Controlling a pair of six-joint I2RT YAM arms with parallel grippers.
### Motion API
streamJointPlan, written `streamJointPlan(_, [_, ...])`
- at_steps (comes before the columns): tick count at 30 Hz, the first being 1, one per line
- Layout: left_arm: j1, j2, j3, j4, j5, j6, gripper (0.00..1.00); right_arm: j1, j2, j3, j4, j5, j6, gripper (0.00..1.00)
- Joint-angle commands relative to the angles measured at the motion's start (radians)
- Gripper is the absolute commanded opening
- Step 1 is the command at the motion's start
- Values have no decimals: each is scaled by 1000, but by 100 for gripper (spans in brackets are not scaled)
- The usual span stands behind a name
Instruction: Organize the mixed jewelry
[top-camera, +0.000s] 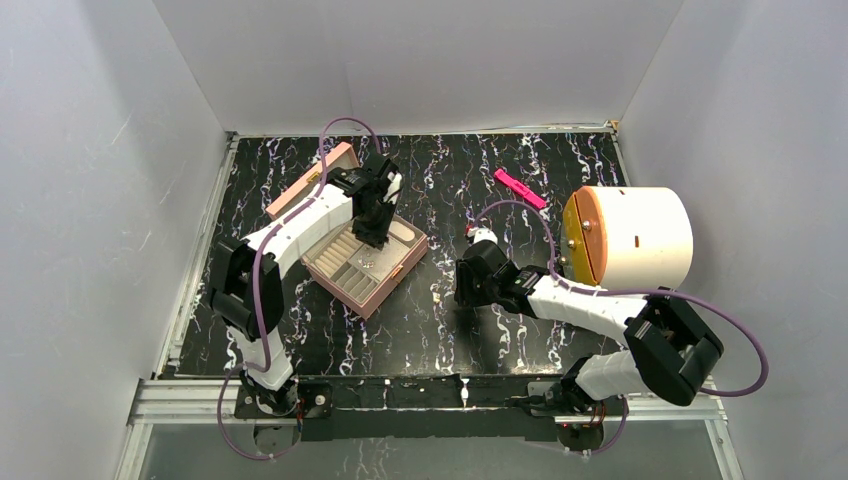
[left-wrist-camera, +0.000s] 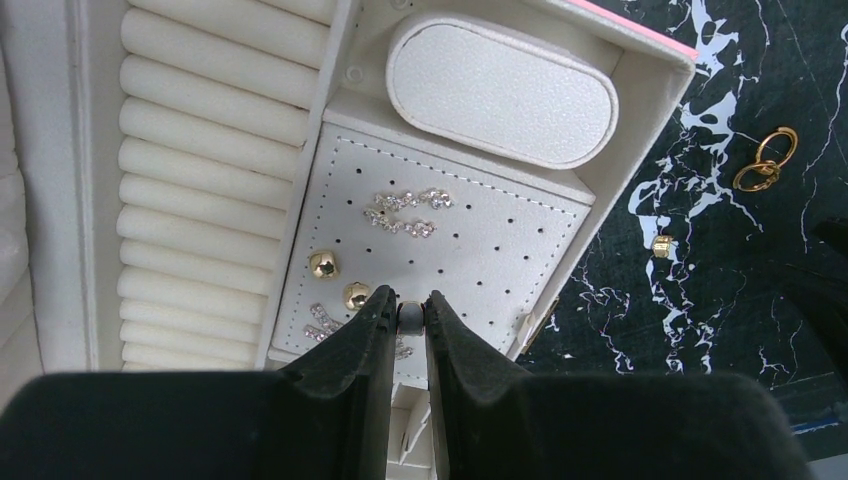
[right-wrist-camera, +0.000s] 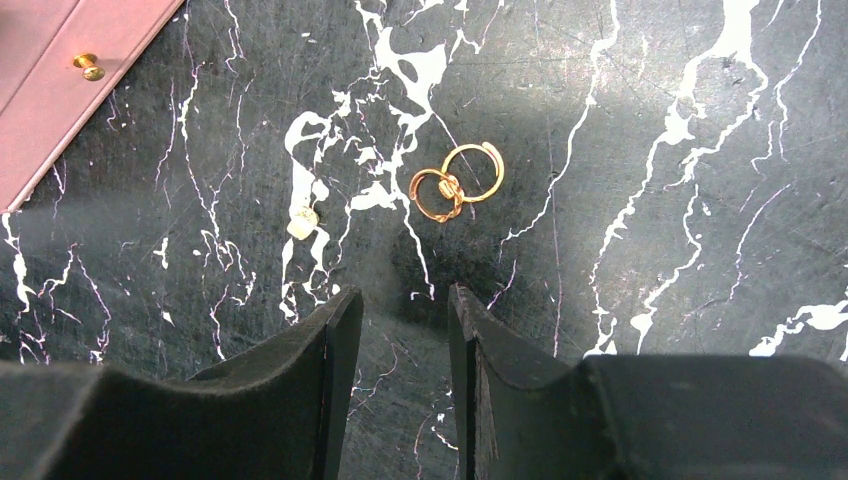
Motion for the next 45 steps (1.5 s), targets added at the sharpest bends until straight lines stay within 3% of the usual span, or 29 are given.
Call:
streamJointPlan(1, [-5, -21, 10, -26, -24, 9, 15, 5, 12, 1, 32, 25, -18, 46])
streamJointPlan(45, [-10, 35, 27, 20, -33, -1, 14, 5, 22, -5, 29, 40, -12, 46])
